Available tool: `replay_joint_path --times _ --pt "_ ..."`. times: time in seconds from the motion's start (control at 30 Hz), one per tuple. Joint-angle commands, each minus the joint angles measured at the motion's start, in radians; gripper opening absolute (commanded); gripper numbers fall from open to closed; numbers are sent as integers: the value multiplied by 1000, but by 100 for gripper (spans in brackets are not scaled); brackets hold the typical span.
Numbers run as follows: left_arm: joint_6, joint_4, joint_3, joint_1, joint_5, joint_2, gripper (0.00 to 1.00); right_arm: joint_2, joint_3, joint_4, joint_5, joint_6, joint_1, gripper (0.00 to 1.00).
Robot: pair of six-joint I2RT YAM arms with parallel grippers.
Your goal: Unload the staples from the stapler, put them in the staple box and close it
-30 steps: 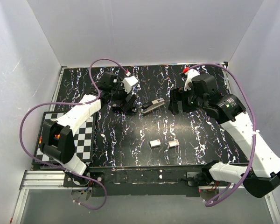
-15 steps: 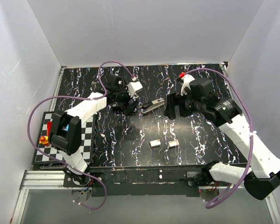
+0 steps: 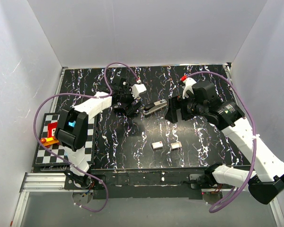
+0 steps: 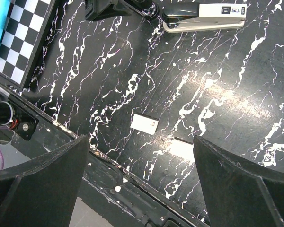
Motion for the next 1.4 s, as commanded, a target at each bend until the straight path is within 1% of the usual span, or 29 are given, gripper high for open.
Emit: replay_joint_path --times 0.0,0.2,0.33,0.43,0.53,0.57,0.63,0.8,0.87,0.93,1.03,1.1,1.17,1.37 --pt "33 26 34 1 -25 18 96 -19 -3 48 -26 4 5 98" --pt "25 51 29 2 -48 37 94 -19 -6 51 -31 4 5 98" --pt "20 49 48 2 -58 53 88 -25 -9 52 -26 4 7 98" --pt "13 46 56 2 -71 68 87 -20 -11 54 -29 4 7 98" --pt "7 49 56 2 -79 70 82 -19 -9 52 -23 4 5 98" --pt "7 49 57 2 -82 71 78 -19 -6 51 -22 4 7 98" --pt "2 46 60 3 -81 74 74 -17 -3 51 -23 3 7 98" --pt "-4 49 59 2 -87 80 68 -20 -6 48 -29 3 7 98" --pt "-9 51 59 2 -85 82 68 -25 -10 51 -25 3 7 98" --pt "-13 51 62 2 -88 87 62 -27 -12 54 -26 3 7 98" --pt "-26 48 65 2 -90 93 49 -27 -11 52 -28 4 7 98" --pt "-36 48 68 2 -90 93 36 -27 -9 52 -28 4 5 98" --pt "-46 45 71 2 -101 93 26 -28 -9 52 -29 4 7 98" --pt "-88 31 66 1 -108 77 19 -34 -9 52 -26 4 8 98"
